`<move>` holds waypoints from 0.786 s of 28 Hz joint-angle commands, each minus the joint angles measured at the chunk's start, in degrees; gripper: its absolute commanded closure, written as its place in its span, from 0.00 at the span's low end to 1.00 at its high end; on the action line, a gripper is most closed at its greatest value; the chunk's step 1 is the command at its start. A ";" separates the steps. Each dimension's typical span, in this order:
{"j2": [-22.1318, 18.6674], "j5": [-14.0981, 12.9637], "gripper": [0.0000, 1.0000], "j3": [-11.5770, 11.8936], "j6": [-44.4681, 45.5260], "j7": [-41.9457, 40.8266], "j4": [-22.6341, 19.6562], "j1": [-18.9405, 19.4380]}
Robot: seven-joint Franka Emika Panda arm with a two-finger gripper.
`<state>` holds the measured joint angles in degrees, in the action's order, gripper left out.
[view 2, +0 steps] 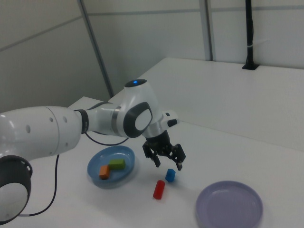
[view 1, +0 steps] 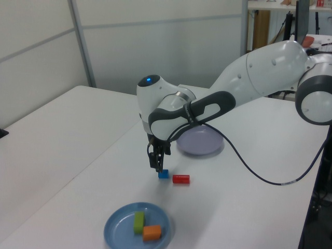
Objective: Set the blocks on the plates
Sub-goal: 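Move the gripper over the blue cube and lower it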
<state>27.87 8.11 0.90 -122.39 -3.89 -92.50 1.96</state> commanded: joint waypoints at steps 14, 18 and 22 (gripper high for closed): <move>3.16 -0.20 0.59 -0.11 -7.33 -0.24 -0.66 -1.00; 3.16 -0.20 0.59 -0.11 -6.89 -0.33 -0.92 -1.00; 3.16 -0.20 0.55 -0.11 -6.46 -0.33 -1.19 -1.00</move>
<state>31.78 8.11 0.89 -129.09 -3.88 -92.48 1.20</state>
